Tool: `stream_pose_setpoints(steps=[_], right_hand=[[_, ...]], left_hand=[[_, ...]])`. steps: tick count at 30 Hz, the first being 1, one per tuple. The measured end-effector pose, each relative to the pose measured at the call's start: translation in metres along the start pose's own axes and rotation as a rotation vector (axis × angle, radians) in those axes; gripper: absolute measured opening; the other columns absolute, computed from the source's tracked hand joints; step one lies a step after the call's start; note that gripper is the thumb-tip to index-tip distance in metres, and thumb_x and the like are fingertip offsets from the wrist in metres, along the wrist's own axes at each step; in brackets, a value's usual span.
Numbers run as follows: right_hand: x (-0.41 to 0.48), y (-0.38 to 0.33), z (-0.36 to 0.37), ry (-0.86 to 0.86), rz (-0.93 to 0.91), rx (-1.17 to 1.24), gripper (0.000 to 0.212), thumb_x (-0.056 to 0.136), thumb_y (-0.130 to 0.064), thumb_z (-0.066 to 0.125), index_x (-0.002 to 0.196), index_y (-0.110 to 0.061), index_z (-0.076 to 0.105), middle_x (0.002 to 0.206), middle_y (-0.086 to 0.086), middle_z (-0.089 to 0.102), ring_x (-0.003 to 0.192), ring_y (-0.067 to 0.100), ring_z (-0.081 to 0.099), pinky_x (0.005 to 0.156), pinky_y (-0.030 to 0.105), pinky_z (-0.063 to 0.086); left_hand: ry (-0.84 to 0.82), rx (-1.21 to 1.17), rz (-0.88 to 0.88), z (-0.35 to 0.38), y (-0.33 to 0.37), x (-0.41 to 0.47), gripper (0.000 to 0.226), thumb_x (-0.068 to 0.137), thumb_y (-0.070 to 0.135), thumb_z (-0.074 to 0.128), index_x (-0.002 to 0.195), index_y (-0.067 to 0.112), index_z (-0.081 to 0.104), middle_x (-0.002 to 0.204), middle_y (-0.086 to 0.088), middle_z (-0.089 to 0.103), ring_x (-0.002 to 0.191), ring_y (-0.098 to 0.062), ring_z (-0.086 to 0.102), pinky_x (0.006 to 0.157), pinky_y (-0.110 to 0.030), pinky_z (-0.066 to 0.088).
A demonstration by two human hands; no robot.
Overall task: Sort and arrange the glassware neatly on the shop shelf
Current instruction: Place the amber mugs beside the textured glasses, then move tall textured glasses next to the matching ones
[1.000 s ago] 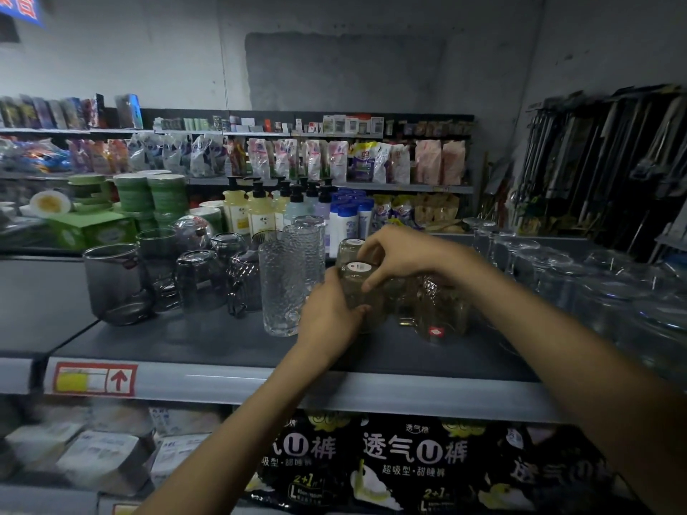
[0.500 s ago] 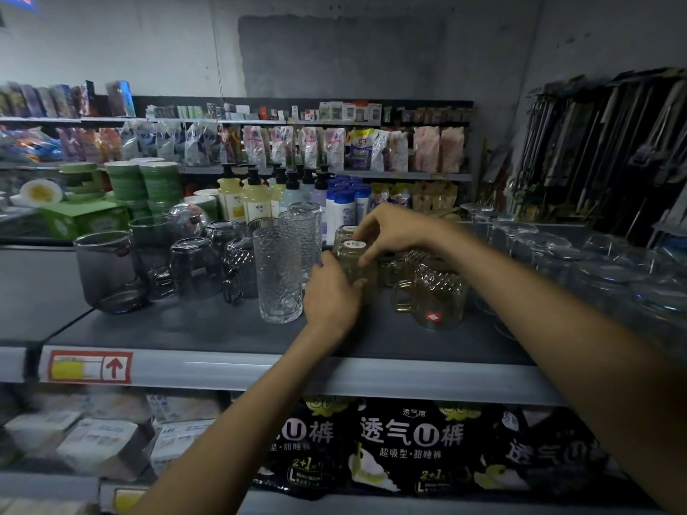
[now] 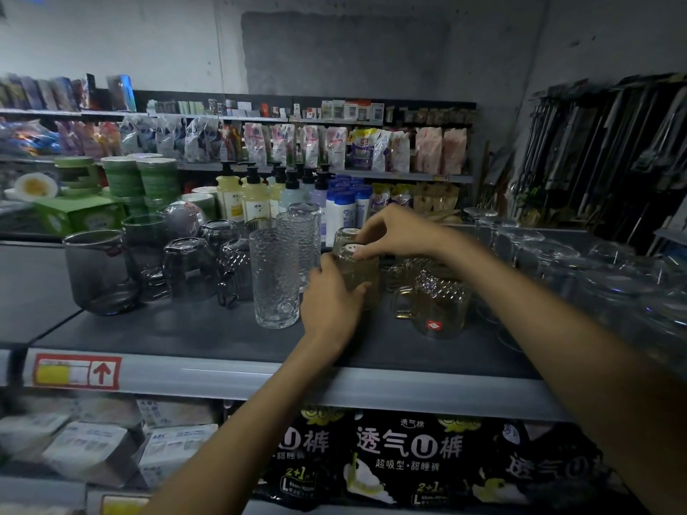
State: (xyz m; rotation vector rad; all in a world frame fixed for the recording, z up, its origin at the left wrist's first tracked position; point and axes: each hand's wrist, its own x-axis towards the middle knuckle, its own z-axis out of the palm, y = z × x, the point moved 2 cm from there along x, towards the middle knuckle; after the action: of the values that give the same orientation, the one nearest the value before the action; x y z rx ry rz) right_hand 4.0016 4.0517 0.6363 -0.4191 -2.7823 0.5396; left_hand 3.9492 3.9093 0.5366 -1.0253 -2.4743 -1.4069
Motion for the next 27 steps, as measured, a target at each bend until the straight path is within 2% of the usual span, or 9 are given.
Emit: stream_pose_setpoints(steps=[8,18,20,23,25,27], right_hand=[[-0.003,0.004,0.005,0.037,0.0,0.029,0.031,0.079,-0.041,0.086,0.1,-0.02,0.08,0.094,-0.01,0.076,0.091,0.004,0.069,0.079,0.023,0.053],[-0.013,-0.003,0.011,0.063,0.003,-0.055,0.042,0.082,-0.042,0.083,0.115,-0.016,0.076,0.111,-0.003,0.075,0.102,0.011,0.067,0.093,0.033,0.057],[-0.015,-0.006,0.009,0.075,0.0,-0.072,0.04,0.084,-0.044,0.081,0.114,-0.017,0.076,0.108,-0.004,0.075,0.1,0.011,0.067,0.089,0.031,0.056],[-0.019,-0.018,0.005,0.168,-0.029,-0.067,0.034,0.087,-0.044,0.078,0.112,-0.02,0.076,0.099,-0.009,0.072,0.094,0.009,0.067,0.075,0.02,0.048],[-0.02,-0.031,0.001,0.235,-0.089,-0.073,0.028,0.09,-0.037,0.076,0.112,-0.019,0.077,0.098,-0.008,0.073,0.093,0.008,0.067,0.075,0.019,0.047],[-0.019,-0.049,0.002,0.267,-0.142,-0.07,0.025,0.092,-0.03,0.074,0.115,-0.019,0.076,0.105,-0.005,0.075,0.094,0.009,0.068,0.084,0.024,0.053]], left_hand=[[0.005,-0.035,0.01,0.002,-0.004,0.002,0.065,0.084,0.033,0.081,0.135,0.013,0.046,0.127,-0.015,0.063,0.115,-0.04,0.063,0.089,-0.048,0.053],[-0.027,-0.059,-0.025,-0.001,0.002,0.002,0.062,0.084,0.034,0.08,0.133,0.013,0.048,0.125,-0.015,0.066,0.114,-0.038,0.065,0.091,-0.05,0.055],[-0.034,-0.043,-0.012,-0.006,0.006,-0.003,0.062,0.086,0.034,0.078,0.135,0.013,0.046,0.127,-0.015,0.064,0.115,-0.038,0.064,0.092,-0.05,0.054],[-0.046,0.04,0.075,-0.027,0.018,-0.023,0.059,0.09,0.035,0.073,0.14,0.018,0.047,0.129,-0.009,0.059,0.115,-0.033,0.062,0.093,-0.047,0.053],[0.015,0.085,0.153,-0.05,0.025,-0.04,0.048,0.093,0.037,0.069,0.137,0.027,0.053,0.128,0.001,0.059,0.113,-0.025,0.063,0.087,-0.042,0.054],[0.217,0.087,0.262,-0.081,0.027,-0.056,0.038,0.093,0.039,0.066,0.129,0.033,0.059,0.122,0.01,0.06,0.108,-0.016,0.063,0.078,-0.038,0.055]])
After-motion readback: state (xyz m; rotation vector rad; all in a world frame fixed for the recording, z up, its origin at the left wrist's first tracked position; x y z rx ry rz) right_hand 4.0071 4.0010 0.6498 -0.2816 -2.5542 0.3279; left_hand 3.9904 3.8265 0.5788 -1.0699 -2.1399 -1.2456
